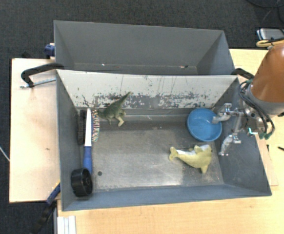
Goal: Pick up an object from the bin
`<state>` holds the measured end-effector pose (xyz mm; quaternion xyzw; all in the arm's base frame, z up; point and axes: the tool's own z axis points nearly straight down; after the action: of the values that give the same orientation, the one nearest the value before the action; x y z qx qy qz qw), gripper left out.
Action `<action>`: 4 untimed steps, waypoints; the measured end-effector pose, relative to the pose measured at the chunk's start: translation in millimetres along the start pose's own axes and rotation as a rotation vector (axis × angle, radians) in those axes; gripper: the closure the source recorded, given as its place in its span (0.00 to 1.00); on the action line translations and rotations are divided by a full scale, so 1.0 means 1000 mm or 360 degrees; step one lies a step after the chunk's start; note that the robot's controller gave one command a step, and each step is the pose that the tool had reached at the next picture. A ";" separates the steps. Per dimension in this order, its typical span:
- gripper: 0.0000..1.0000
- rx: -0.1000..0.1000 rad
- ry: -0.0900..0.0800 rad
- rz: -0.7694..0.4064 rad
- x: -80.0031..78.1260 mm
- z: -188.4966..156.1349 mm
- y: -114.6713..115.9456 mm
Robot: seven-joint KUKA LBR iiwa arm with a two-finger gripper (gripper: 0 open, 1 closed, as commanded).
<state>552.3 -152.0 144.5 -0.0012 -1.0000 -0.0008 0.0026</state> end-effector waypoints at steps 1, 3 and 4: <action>0.00 0.0003 -0.0005 -0.0249 -0.008 0.067 0.027; 1.00 0.0008 -0.0023 -0.0514 -0.018 0.025 0.034; 1.00 0.0008 -0.0030 -0.0474 -0.022 -0.046 0.056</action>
Offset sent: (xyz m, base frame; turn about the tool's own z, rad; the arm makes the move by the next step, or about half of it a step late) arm 0.0073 0.0267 -0.0674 -0.1555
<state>575.0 -96.3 190.6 0.1471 -0.9891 0.0012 -0.0069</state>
